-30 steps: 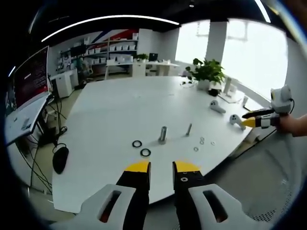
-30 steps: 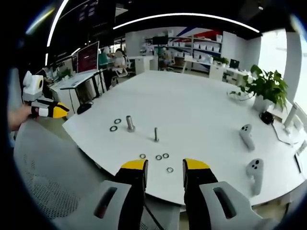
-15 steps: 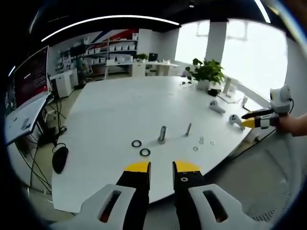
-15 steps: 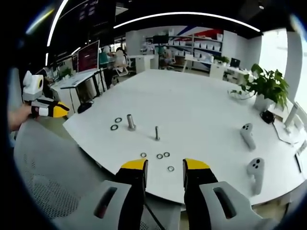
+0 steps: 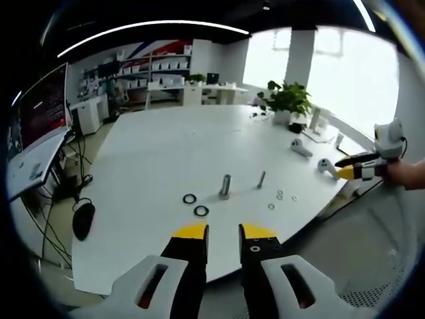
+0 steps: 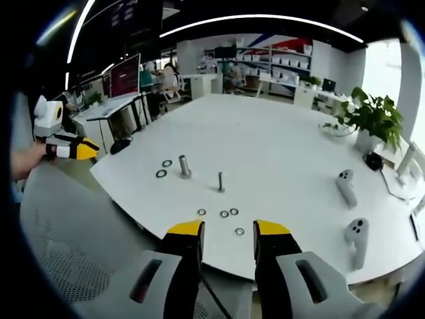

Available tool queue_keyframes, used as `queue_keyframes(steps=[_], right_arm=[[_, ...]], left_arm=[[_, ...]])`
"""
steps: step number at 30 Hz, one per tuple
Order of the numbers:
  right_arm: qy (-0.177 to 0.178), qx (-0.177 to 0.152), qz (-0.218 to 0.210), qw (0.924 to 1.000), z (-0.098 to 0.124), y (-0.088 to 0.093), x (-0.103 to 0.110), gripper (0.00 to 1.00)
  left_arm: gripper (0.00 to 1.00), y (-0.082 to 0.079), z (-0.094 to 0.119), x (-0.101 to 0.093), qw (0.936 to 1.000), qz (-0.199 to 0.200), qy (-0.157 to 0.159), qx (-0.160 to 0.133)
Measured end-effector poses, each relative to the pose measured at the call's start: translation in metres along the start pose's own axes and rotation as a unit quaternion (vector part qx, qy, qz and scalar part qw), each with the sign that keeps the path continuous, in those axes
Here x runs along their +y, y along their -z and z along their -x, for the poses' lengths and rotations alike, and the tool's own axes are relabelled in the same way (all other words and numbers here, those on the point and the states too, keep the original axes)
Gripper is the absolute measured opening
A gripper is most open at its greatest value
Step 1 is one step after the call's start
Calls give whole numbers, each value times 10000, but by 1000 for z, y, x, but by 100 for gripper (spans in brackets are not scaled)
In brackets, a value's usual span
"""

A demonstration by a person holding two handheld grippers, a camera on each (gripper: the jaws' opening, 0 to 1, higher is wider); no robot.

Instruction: Place the washer onto the threaded stud by aligning its center hole with the stud, sliding it down to the base, and recovering from edge contact or off-axis alignment until the washer reaches the visible bottom stop.

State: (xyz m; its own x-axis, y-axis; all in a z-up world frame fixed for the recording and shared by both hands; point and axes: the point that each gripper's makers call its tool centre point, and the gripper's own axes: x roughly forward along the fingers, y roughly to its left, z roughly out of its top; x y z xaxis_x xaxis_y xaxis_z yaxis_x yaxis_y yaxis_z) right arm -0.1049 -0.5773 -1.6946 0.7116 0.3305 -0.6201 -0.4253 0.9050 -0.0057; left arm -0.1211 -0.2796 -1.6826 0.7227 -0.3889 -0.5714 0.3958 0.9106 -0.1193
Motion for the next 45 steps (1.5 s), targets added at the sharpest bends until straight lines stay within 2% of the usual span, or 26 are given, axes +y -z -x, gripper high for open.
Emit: queue_keyframes(steps=[10,19,22,24,29,35,37,39,42,43,45], right_arm=[[-91,-75,-94,9999,0,-3,3,31],[-315,-77,-98,9994,1,-2,13,33],[-478,129,-89,9987,-2,5,19,33],[-605,389,-119,9973,-3,15,25,33],[-701,677,-78,9952,-5,26,29,34],[-876,904,13,9920,-7,34,36,36],[-908,874,-16,9920,-7,33,37,36],[-1004,790,-30,9918,-6,29,41,36],[-1052,845,-85,9908,-6,31,42,35],[-1072,808,-88,9909,-6,29,42,34],[-1090,695,-98,9916,-6,24,43,35]], left_arm=[[16,0,1,2,10000,64,-33,-4],[15,2,2,2,9999,107,-45,1],[15,1,1,3,9999,130,-60,-9],[15,2,1,3,9999,136,-64,14],[15,10,-2,0,9996,139,16,228],[16,16,-5,0,9989,134,52,453],[14,12,-3,4,9993,83,-41,355],[14,9,-2,5,9995,225,-24,236],[14,15,-4,3,9990,213,10,405],[14,21,-6,0,9981,139,65,597],[14,24,-8,-2,9975,100,86,689]])
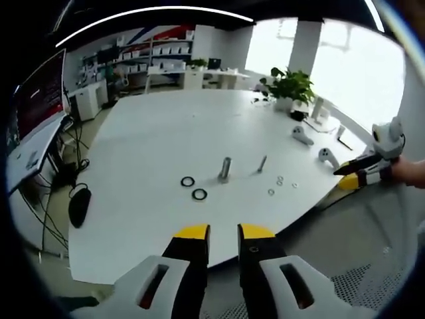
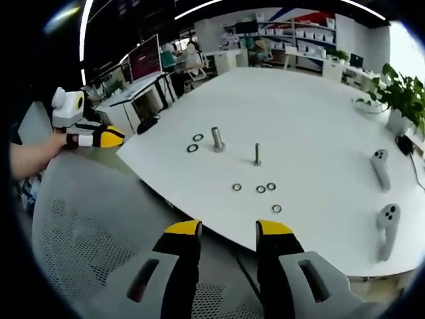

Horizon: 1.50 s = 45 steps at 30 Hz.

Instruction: Place the washer onto the threaded stud by aligning its center hole with the stud, sliding it down to the base, and recovering from edge contact or off-axis alignment until the washer reaches the visible bottom stop.

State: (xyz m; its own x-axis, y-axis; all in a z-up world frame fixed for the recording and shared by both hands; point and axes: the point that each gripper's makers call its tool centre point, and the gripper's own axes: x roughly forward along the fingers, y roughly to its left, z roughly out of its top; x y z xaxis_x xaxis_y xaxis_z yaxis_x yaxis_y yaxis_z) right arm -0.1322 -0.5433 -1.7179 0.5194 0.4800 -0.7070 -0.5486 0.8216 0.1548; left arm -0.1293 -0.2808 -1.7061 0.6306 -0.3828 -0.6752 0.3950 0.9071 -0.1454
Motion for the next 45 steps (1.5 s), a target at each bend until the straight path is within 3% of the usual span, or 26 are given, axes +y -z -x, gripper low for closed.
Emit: queue_keyframes(steps=[9,16,19,25,27,28,32,34,36,39,42,45], right_arm=[[-119,-118,-57,9998,0,-4,5,35],[-258,96,-113,9996,-2,4,8,34],[-235,106,-73,9996,-2,4,6,34],[-189,87,-109,9997,-2,2,4,34],[-187,62,-112,9997,-2,2,3,34],[-177,62,-132,9997,-1,3,3,34],[-176,57,-142,9997,-1,2,3,34],[-158,51,-228,9996,-1,3,1,34],[-150,36,-234,9996,-1,2,1,34],[-159,27,-185,9997,-1,2,1,34],[-146,-20,-142,9998,0,1,1,34],[-102,-13,-143,9998,0,2,-2,34]], left_arm=[[12,7,0,7,9997,133,-98,160],[12,12,-3,6,9993,137,-77,332],[12,18,-6,-4,9983,-16,152,563],[17,22,-8,-11,9966,-64,366,731],[24,28,-11,-12,9945,139,464,933],[25,35,-13,-6,9923,158,381,1170],[26,39,-17,-4,9890,47,423,1415],[28,46,-21,-9,9818,112,685,1770],[26,42,-30,-3,9804,-27,671,1850],[27,24,-57,10,9810,-535,448,1809],[29,16,-87,9,9791,-474,499,1915],[29,16,-117,15,9726,-694,386,2184]])
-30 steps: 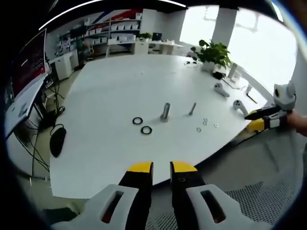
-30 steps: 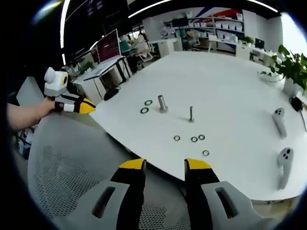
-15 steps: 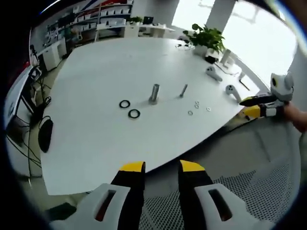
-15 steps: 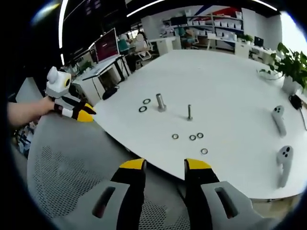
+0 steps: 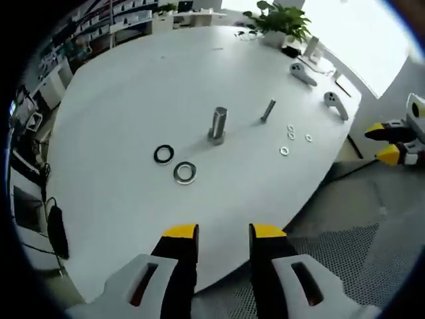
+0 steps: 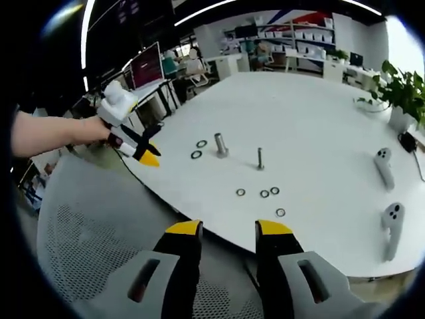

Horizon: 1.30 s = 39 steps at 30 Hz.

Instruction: Place the washer onto the threaded stud by aligning its center hole with the stud, sliding it down to the base, and recovering from edge contact or off-axis alignment until the washer reaches the visible bottom stop.

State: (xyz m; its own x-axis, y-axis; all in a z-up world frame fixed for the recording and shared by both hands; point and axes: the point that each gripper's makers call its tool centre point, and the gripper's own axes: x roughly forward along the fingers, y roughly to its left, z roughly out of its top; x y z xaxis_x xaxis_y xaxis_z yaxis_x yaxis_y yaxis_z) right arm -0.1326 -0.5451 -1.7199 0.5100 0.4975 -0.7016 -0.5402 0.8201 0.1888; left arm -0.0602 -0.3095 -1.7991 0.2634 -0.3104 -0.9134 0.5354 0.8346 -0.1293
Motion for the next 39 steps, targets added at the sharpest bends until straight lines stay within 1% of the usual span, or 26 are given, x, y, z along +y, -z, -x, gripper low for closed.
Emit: queue_keyframes(steps=[2,5,8,11,13,14,17,20,22,24,26,27,30,31,32,33,34,35,39], right_arm=[[14,-5,-4,10000,0,0,-1,34],[29,-33,29,10000,0,-1,-1,34],[42,-19,8,10000,0,-1,-2,34],[61,-58,7,10000,1,-2,-3,34],[62,-68,15,10000,0,-3,-3,34],[64,-70,15,10000,0,-3,-3,34],[64,-85,40,9999,0,-4,-3,34],[66,-110,75,9999,0,-5,-3,33],[70,-103,64,9999,0,-5,-3,33],[68,-89,73,9999,0,-4,-3,33],[67,-85,86,9999,0,-4,-3,33],[67,-83,86,9999,0,-4,-3,33],[72,-78,87,9999,0,-4,-3,33],[71,-75,88,9999,0,-4,-3,33],[73,-80,97,9999,0,-4,-3,33],[75,-83,101,9999,0,-4,-3,33],[76,-80,98,9999,0,-4,-3,33],[74,-75,100,9999,0,-4,-3,33],[56,-58,124,9999,-1,-4,-2,33]], left_arm=[[29,-6,-14,8,9997,-139,-120,150],[30,-15,-26,18,9994,-152,-251,201],[31,-22,-35,32,9991,20,-374,214],[33,-25,-41,45,9976,435,-501,219],[35,-31,-44,47,9971,599,-451,130],[36,-33,-45,46,9971,621,-427,124],[36,-35,-49,49,9972,544,-495,124],[36,-37,-54,57,9963,585,-616,105],[37,-38,-57,56,9961,653,-585,83],[38,-35,-60,51,9966,570,-546,218],[37,-31,-62,50,9970,287,-600,397],[36,-35,-61,53,9971,145,-684,298],[36,-37,-64,56,9971,230,-659,300],[36,-38,-63,54,9970,234,-652,345],[35,-37,-64,55,9966,160,-671,451],[35,-35,-64,56,9959,-35,-713,562],[34,-37,-65,54,9957,-215,-691,577],[32,-38,-67,51,9961,-97,-664,581],[29,-38,-67,50,9950,-189,-630,757]])
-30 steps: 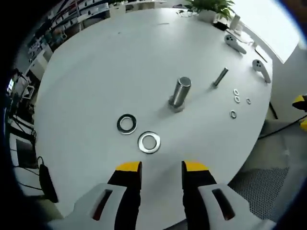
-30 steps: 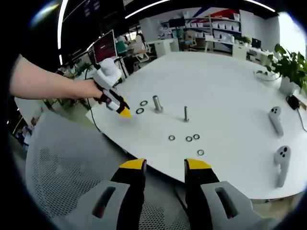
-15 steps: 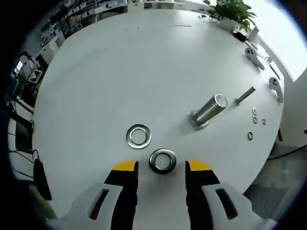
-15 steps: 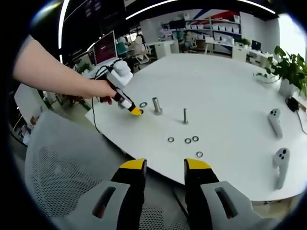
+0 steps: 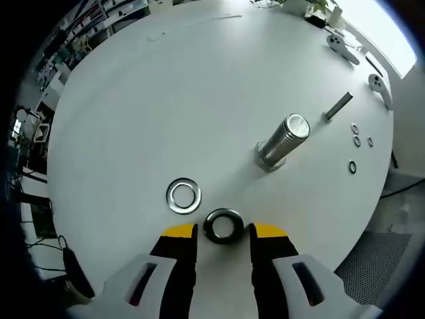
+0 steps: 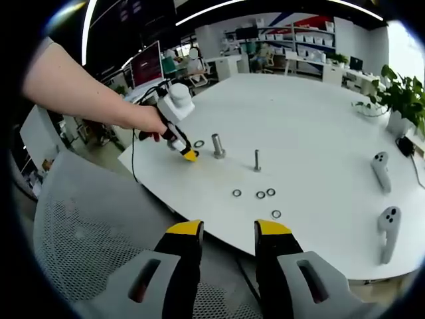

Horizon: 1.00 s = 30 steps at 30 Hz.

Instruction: Place the washer onto the threaded stud by aligning its center hole with the stud, sliding it down to the base, and recovering from edge contact or off-axis alignment until the washer reaches the visible bottom stop.

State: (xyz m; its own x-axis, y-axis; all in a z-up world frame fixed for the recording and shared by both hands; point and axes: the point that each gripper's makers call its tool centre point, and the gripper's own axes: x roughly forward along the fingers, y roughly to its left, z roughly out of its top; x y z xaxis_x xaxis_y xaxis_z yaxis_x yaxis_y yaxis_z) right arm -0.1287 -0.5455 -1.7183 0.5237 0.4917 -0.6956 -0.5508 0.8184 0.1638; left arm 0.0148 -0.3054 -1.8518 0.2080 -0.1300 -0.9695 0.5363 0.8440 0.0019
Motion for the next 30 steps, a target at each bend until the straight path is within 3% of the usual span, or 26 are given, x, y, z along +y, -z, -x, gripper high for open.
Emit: queue_keyframes(steps=[4,6,13,16,18,19,23,26,30], right_arm=[[-2,1,7,10000,0,0,0,33],[-9,7,17,10000,0,1,0,33],[-7,0,30,10000,0,1,0,33],[-6,8,39,10000,0,1,0,33],[2,-9,37,10000,0,0,0,33],[15,-17,21,10000,1,0,-1,33],[13,-24,29,10000,1,0,-1,32],[11,-1,42,10000,1,0,-1,32],[23,-5,31,10000,1,1,-1,32]], left_arm=[[29,0,0,-1,9997,-77,34,220],[23,0,1,-4,9991,-175,47,379],[20,1,1,-2,9989,-148,3,451],[20,1,2,-1,9998,10,-23,186],[20,-1,3,0,9970,630,-118,-428],[20,0,4,1,9960,650,-139,-603],[20,2,8,-6,9976,373,-129,-566],[19,2,10,-9,9991,245,-88,-348],[19,5,12,-13,9993,273,-53,-236]])
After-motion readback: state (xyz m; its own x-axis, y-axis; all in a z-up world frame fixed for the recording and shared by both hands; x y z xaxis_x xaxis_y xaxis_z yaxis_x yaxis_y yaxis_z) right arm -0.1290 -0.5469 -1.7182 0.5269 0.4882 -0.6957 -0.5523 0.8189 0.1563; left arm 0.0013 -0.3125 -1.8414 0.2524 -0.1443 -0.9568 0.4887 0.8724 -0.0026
